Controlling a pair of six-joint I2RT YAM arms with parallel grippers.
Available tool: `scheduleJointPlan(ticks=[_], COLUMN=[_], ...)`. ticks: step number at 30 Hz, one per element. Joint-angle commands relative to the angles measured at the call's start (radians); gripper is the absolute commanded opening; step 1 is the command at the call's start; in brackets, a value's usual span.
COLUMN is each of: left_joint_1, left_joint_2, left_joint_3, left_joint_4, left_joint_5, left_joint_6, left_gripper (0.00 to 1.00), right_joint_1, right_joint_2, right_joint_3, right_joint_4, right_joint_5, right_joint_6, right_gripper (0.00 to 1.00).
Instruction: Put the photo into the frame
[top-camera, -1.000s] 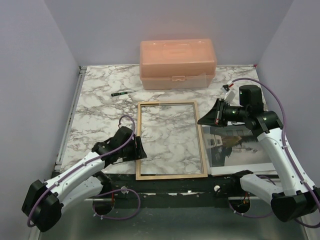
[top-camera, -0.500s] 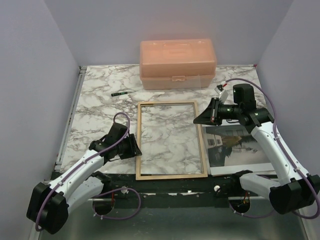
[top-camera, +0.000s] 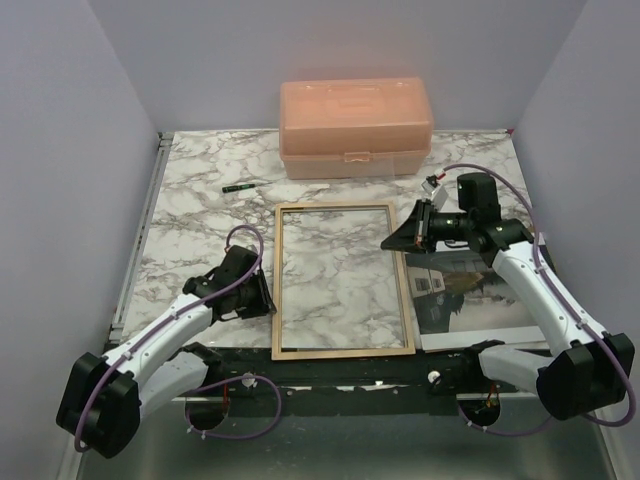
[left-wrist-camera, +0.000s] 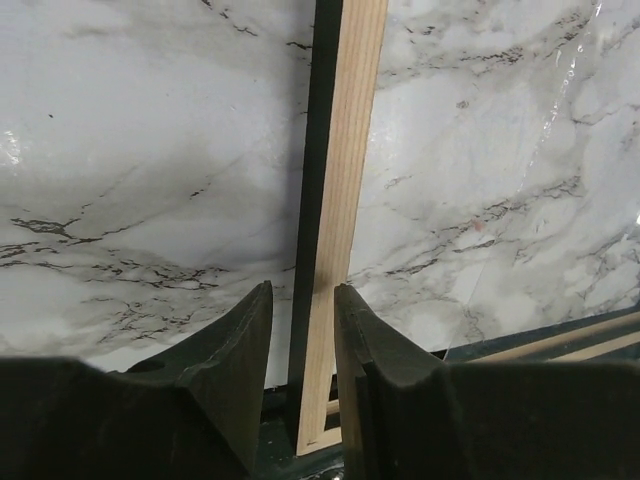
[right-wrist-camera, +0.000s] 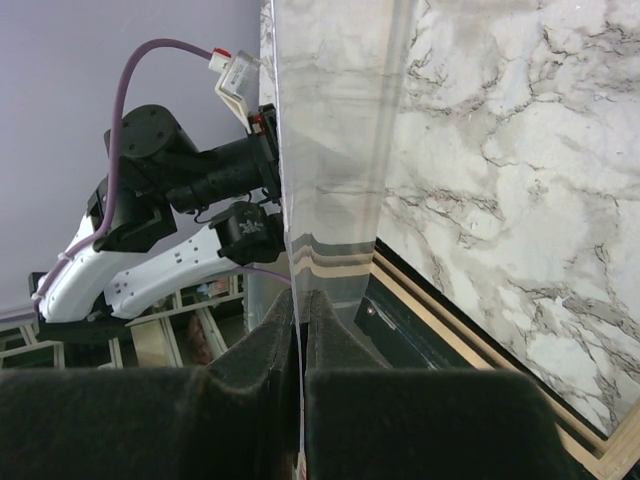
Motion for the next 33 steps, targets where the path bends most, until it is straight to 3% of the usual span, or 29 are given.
scheduleJointPlan(ticks=[1, 18, 33], left_joint_1=[0.005, 0.0, -0.019], left_joint_2=[0.029, 0.068, 0.063], left_joint_3=[0.029, 0.024, 0.027], left_joint_4=[-0.012, -0.03, -0.046], left_joint_5=[-0.041, -0.071, -0.102], left_joint_6=[0.011, -0.002, -0.012], left_gripper=[0.32, 0.24, 0.23], right_joint_1=[-0.003, -0.003, -0.004], right_joint_2=[0.008, 0.016, 0.097], right_joint_3=[-0.035, -0.093, -0.081], right_joint_4=[0.099, 0.191, 0.252], right_joint_5=[-0.057, -0.09, -0.1], right_joint_6=[0.043, 0.081, 0.096], right_gripper=[0.0, 0.0, 0.0])
